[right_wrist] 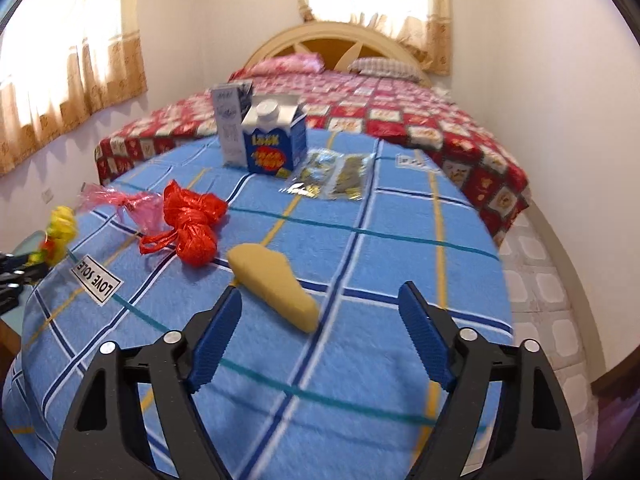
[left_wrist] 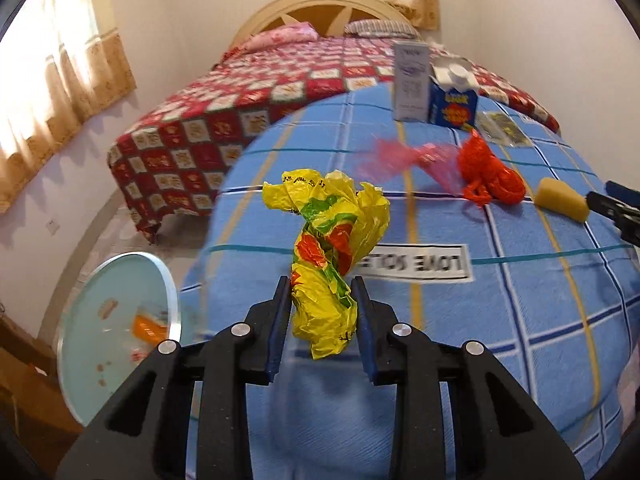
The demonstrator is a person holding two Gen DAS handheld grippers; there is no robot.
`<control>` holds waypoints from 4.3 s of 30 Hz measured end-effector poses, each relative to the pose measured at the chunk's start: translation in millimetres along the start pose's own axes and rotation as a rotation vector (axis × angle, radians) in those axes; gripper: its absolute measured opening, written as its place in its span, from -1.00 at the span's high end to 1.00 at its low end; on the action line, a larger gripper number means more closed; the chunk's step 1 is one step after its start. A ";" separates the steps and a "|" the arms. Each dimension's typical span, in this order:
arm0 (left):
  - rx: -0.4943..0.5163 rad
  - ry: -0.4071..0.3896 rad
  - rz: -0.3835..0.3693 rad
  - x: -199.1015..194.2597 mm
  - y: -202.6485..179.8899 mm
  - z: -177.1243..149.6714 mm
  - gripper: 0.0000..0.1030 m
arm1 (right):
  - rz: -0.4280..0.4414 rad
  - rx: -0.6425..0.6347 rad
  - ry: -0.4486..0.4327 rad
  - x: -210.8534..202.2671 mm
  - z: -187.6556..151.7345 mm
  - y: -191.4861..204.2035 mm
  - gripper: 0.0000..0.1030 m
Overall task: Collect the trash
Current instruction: 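Grasp the yellow plastic bag with the left gripper while the right grasps the yellow sponge, then carry the yellow bag and sponge over the light blue bin, then open both grippers to drop the yellow bag and sponge into the bin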
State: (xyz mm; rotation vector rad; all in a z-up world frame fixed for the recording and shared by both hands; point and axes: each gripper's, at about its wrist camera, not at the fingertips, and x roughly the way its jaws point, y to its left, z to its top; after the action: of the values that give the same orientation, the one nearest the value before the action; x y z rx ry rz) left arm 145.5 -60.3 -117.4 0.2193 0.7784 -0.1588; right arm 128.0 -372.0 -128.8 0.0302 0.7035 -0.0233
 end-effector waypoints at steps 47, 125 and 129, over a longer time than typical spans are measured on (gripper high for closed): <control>-0.175 -0.021 0.279 -46.5 167.3 -59.7 0.41 | 0.379 -0.345 -0.103 -7.4 49.0 269.5 0.62; -0.253 0.009 0.368 -48.8 219.9 -82.3 0.36 | 0.513 -0.559 -0.076 8.2 43.2 396.7 0.61; -0.244 0.000 0.356 -49.1 215.8 -81.7 0.02 | 0.538 -0.560 -0.085 7.3 41.9 397.0 0.49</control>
State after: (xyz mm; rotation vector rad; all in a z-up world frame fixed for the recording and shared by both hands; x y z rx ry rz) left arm 103.6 171.7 -109.5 0.1231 0.7399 0.2714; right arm 173.2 23.2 -93.7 -0.3169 0.5791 0.6830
